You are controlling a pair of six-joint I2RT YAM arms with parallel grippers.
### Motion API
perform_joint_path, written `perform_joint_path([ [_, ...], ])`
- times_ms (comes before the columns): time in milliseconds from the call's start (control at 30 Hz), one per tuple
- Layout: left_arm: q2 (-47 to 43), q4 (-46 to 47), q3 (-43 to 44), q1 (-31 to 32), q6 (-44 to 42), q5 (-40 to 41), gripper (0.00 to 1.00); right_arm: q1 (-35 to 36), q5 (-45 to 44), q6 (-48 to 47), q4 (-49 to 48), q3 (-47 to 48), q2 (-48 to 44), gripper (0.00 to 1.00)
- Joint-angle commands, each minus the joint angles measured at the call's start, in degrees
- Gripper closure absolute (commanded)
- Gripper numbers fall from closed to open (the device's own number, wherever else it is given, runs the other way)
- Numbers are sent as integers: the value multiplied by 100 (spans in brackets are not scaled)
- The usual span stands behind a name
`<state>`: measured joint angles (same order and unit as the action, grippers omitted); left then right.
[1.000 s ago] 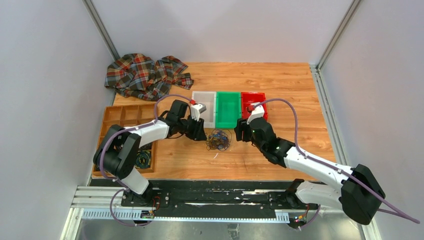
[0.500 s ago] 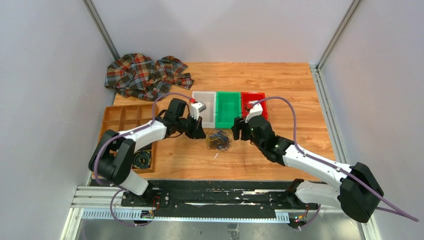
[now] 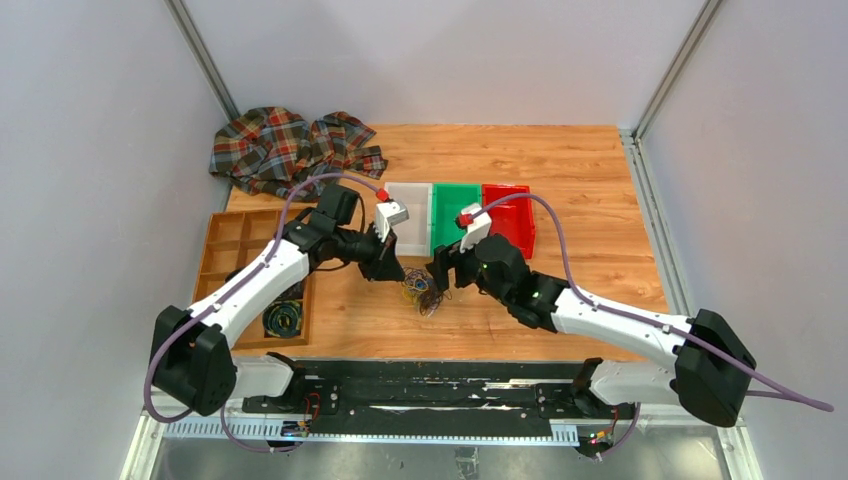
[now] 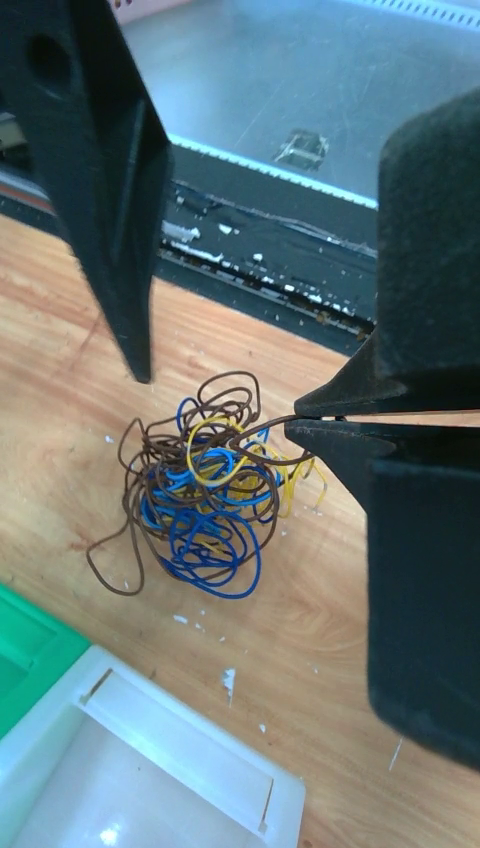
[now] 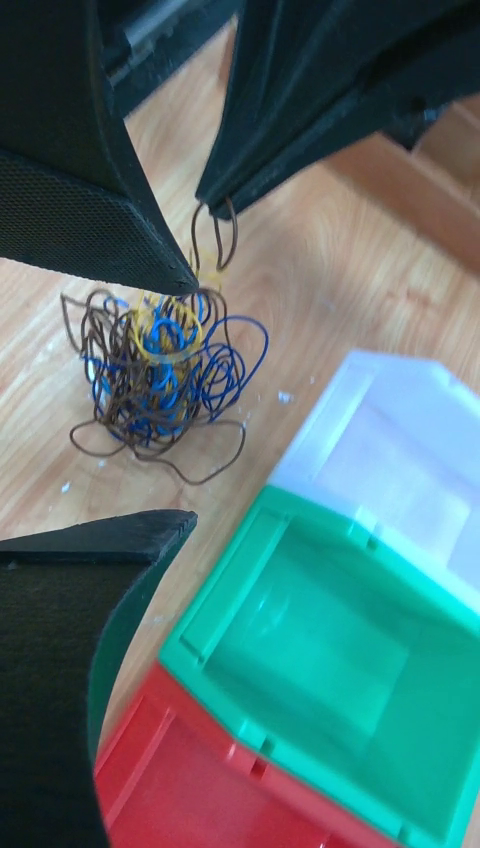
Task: Untangle the cables
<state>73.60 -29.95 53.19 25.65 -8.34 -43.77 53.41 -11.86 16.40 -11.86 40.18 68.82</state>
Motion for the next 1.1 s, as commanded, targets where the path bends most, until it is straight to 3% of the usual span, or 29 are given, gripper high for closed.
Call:
perform_joint_path([
  [0, -217, -684, 400, 28, -251, -439, 99, 254, 417, 73, -547, 104, -3, 22],
  [500, -302, -1294, 864, 30, -454, -1086, 99, 390, 737, 776, -1194, -175, -20, 24],
  [867, -305, -1356, 1054, 31, -483, -756, 99, 390, 949, 1118, -1482, -856, -655, 24],
  [1067, -351, -1355, 1091, 28, -389, -800, 99, 390, 1158, 1175, -1602, -677, -491, 24],
])
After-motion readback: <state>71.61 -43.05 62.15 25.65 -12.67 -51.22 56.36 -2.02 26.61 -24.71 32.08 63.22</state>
